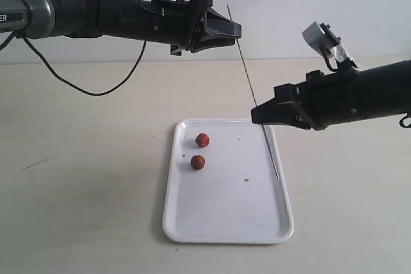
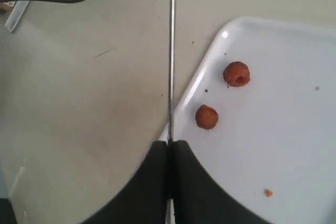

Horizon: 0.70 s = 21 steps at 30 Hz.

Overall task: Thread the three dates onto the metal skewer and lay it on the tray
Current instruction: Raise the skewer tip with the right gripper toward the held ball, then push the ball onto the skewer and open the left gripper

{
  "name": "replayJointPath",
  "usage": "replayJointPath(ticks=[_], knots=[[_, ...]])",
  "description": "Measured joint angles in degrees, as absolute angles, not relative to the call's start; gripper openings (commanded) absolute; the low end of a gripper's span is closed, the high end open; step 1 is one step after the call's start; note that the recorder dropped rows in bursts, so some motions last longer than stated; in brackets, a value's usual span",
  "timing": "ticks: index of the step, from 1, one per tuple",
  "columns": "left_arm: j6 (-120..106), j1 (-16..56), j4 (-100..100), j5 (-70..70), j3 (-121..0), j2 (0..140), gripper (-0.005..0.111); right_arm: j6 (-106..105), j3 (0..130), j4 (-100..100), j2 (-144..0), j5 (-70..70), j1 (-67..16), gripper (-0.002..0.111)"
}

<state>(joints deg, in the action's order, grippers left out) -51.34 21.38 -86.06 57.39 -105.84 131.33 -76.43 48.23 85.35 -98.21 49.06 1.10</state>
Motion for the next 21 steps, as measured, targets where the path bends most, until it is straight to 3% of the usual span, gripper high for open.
replayJointPath(ticks=[21], knots=[[-53.6,23.6,-85.6,57.9,-105.8,131.3,0.027,-73.9,63.9,88.7,-106.2,49.0,1.1,0.0]])
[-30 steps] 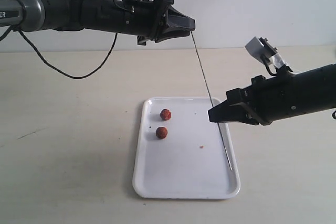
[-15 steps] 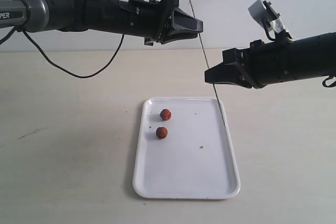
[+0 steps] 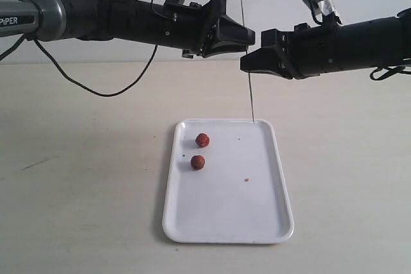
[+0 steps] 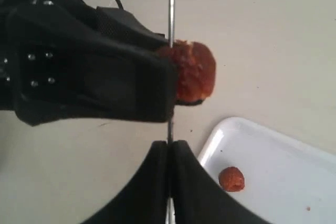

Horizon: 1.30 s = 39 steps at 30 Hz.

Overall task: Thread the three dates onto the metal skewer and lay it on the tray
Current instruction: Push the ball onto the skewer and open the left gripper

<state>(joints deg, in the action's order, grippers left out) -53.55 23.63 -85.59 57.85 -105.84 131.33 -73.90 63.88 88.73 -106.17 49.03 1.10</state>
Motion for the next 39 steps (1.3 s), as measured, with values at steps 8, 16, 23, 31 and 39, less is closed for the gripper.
replayJointPath(ticks=[8,16,23,31,39], knots=[[-54.8,23.6,-85.6,58.1,-105.8,131.3,0.054,-73.9,63.9,88.6,-106.3,48.0,1.1,0.0],[-55.3,23.6,-85.8,58.1,-105.8,131.3,0.059,-72.1,63.9,85.7,-106.3,47.7,1.1,0.0],[-56.3,23.6,-85.9,57.8,-105.8,131.3,0.059,-69.2,63.9,82.8,-106.3,47.7,1.1,0.0],[-58.7,22.8,-80.5,58.4,-105.8,131.3,0.059,-64.8,64.0,79.2,-106.3,46.4,1.1,0.0],[-54.3,19.5,-57.1,58.4,-105.8,130.1,0.059,-60.1,64.0,73.1,-106.3,42.7,1.1,0.0]])
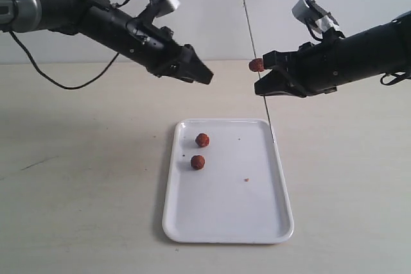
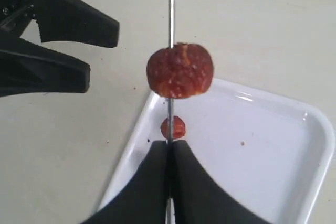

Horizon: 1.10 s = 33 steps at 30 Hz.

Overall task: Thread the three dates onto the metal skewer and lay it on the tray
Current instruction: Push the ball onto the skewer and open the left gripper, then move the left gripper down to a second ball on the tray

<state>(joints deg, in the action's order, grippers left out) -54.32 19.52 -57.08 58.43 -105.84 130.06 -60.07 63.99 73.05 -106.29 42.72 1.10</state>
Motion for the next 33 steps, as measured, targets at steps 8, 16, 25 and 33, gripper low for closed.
replayJointPath(ticks=[8,16,25,33], knots=[[-51.4,21.5,-37.2,60.0,-105.8,126.3,0.059,-59.6,64.0,66.8,-106.3,43.1,1.1,0.0],[-61.2,28.6,-12.9,58.9,-105.8,126.3,0.059,-58.7,64.0,61.4,-106.3,43.2,1.1,0.0],[-86.0,32.9,-9.0,56.7,-105.8,126.9,0.059,-58.7,64.0,57.9,-106.3,43.2,1.1,0.0],[-92.4,32.9,-13.7,54.1,-105.8,129.9,0.059,-58.7,64.0,57.3,-106.3,43.2,1.1,0.0]])
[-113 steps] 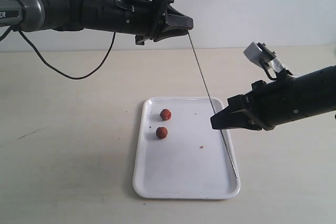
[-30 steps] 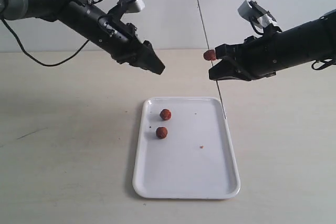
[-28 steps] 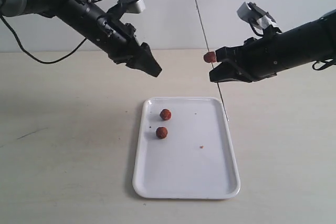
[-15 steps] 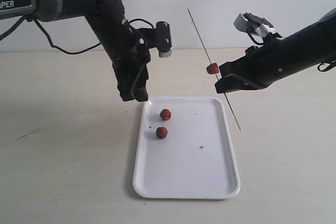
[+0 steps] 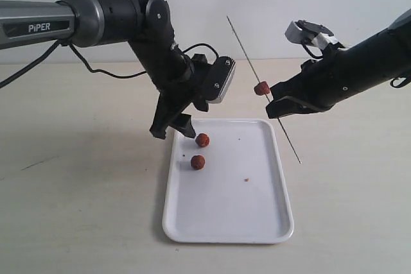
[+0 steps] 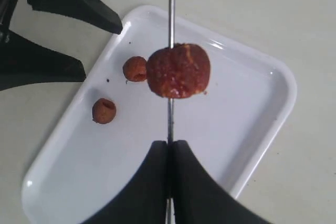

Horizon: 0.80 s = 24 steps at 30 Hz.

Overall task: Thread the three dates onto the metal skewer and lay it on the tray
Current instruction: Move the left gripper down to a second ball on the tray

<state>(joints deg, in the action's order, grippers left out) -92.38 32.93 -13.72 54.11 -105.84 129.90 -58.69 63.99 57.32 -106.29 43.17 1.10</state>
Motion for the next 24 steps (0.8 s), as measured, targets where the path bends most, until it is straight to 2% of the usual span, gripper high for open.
replayJointPath(ticks=[24], knots=[[-95.6,34.7,-13.9,50.6,-105.8,133.1,0.059,-58.7,64.0,57.0,-106.3,43.2,1.1,0.0]])
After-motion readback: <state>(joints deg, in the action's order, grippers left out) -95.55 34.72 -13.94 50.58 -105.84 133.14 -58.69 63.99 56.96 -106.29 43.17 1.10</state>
